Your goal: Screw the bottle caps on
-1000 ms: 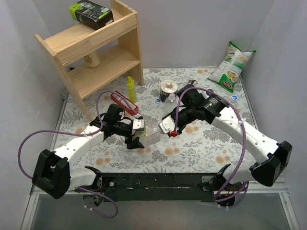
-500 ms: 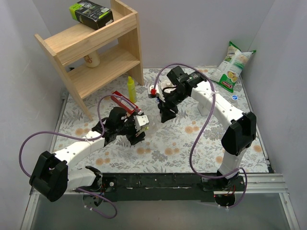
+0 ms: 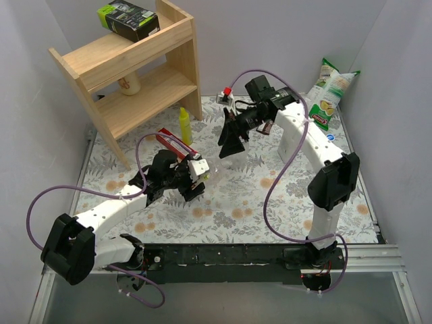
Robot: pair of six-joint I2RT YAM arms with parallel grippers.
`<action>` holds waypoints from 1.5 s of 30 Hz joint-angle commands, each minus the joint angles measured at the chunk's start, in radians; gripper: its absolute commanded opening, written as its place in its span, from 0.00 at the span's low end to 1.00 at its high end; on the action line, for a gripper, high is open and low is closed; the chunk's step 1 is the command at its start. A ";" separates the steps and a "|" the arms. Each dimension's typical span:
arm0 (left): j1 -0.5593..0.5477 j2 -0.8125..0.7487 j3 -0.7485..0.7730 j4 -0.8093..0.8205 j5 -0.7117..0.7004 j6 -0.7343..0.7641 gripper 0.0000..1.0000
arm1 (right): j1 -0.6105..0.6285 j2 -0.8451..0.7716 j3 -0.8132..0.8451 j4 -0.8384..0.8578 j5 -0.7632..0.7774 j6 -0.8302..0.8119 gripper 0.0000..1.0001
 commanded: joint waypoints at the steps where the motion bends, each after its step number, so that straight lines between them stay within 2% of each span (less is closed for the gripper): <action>1: 0.036 -0.074 0.005 -0.076 0.210 0.063 0.00 | -0.014 -0.209 0.000 -0.155 -0.023 -0.465 0.91; 2: 0.037 -0.078 0.014 -0.103 0.294 0.121 0.00 | -0.009 -0.246 -0.038 -0.155 0.020 -0.614 0.91; 3: 0.037 -0.078 0.037 -0.133 0.324 0.149 0.00 | 0.015 -0.283 -0.135 -0.151 0.051 -0.693 0.91; 5: 0.037 -0.067 0.060 -0.202 0.390 0.204 0.00 | 0.052 -0.384 -0.228 -0.132 0.157 -0.869 0.92; 6: 0.037 -0.061 0.071 -0.226 0.404 0.258 0.00 | 0.085 -0.415 -0.307 -0.109 0.186 -0.897 0.89; 9: 0.037 -0.042 0.103 -0.282 0.416 0.307 0.00 | 0.123 -0.505 -0.424 0.012 0.254 -0.901 0.84; 13: 0.037 -0.036 0.128 -0.291 0.432 0.312 0.00 | 0.149 -0.558 -0.472 0.090 0.281 -0.890 0.79; 24: 0.037 -0.025 0.152 -0.291 0.455 0.298 0.00 | 0.209 -0.559 -0.500 0.147 0.304 -0.878 0.64; 29: 0.037 -0.028 0.152 -0.286 0.456 0.283 0.00 | 0.219 -0.564 -0.503 0.132 0.309 -0.901 0.60; 34: 0.037 -0.032 0.143 -0.242 0.452 0.232 0.00 | 0.224 -0.547 -0.483 0.101 0.292 -0.901 0.43; 38: 0.037 -0.038 0.122 -0.121 0.383 0.093 0.00 | 0.227 -0.493 -0.433 0.106 0.278 -0.743 0.07; 40: 0.036 -0.050 0.108 -0.012 0.297 0.024 0.00 | 0.225 -0.429 -0.375 0.113 0.271 -0.555 0.01; 44: 0.033 -0.059 0.091 0.174 0.075 -0.062 0.00 | 0.215 -0.274 -0.200 0.083 0.289 -0.229 0.01; 45: 0.033 -0.052 0.093 0.216 -0.020 -0.068 0.00 | 0.209 -0.224 -0.172 0.083 0.289 -0.162 0.01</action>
